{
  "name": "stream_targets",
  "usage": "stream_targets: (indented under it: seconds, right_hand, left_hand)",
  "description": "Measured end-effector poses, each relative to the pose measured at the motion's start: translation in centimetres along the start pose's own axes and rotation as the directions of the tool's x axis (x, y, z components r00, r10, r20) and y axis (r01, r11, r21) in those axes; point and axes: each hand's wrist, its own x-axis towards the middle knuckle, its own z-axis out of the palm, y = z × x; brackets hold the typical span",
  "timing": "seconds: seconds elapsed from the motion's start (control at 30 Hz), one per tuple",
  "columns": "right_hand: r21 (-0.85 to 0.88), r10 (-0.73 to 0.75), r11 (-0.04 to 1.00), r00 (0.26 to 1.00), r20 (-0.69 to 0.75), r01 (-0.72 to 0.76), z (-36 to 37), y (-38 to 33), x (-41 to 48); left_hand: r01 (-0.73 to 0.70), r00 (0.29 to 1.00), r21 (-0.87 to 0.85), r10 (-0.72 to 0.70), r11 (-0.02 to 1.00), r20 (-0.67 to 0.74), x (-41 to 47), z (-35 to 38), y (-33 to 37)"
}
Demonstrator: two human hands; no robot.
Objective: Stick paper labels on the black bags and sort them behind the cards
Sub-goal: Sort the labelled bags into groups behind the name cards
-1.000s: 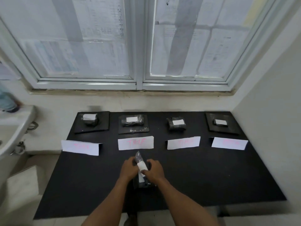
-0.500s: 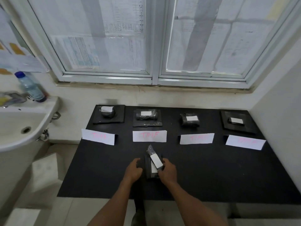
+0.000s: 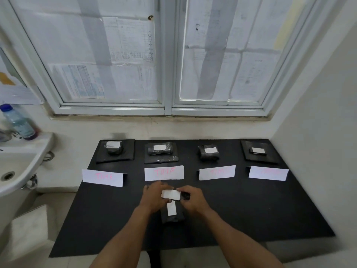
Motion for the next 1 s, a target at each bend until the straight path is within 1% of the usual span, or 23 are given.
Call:
stream_targets:
  seconds: [0.07,0.1,0.17,0.23,0.37,0.53,0.6,0.73,0.87,1.0]
  right_hand:
    - [-0.007,-0.022,1.000,1.000,0.018,0.022,-0.8,0.3,0.0]
    - [-0.015,-0.032,0.999,0.999,0.030,0.032,-1.1,0.4,0.1]
    - [-0.028,-0.028,0.999,0.999,0.040,0.030,-1.9,0.5,0.2]
    - [-0.006,-0.017,1.000,0.999,0.044,0.017,-2.5,0.7,0.4]
    - [0.012,-0.009,1.000,1.000,-0.005,0.009,-3.6,0.8,1.5]
    - [-0.007,0.024,1.000,0.999,-0.026,-0.025,-5.6,0.8,3.2]
    - [-0.007,0.058,0.998,0.997,-0.049,-0.058,-6.6,1.0,4.2]
    - [-0.063,0.067,0.995,0.992,-0.107,-0.074,-8.9,1.5,5.9]
    - [-0.171,0.066,0.982,0.995,-0.075,-0.078,-11.0,2.3,7.7]
    - [-0.244,0.085,0.966,0.996,-0.029,-0.089,-13.1,4.0,10.7]
  left_hand:
    - [0.037,0.999,-0.149,-0.033,0.988,0.028,0.2,-0.3,0.7]
    - [0.043,0.999,-0.195,-0.036,0.980,0.041,0.2,-0.5,1.1]
    - [0.045,0.999,-0.239,-0.037,0.970,0.037,0.3,-0.6,1.9]
    - [0.046,0.999,-0.267,-0.043,0.963,0.020,0.3,-0.8,2.6]
    - [0.030,0.999,-0.235,-0.026,0.971,0.022,1.2,-2.0,3.6]
    - [-0.009,1.000,-0.151,0.013,0.989,0.028,3.8,-3.5,5.0]
    - [-0.041,0.997,-0.116,0.048,0.992,0.059,5.8,-4.2,5.8]
    - [-0.148,0.982,-0.034,0.151,0.988,0.115,9.2,-5.7,7.5]
    - [-0.200,0.973,0.012,0.197,0.980,0.120,11.6,-5.7,8.6]
    - [-0.207,0.971,0.050,0.199,0.977,0.131,15.2,-5.4,9.3]
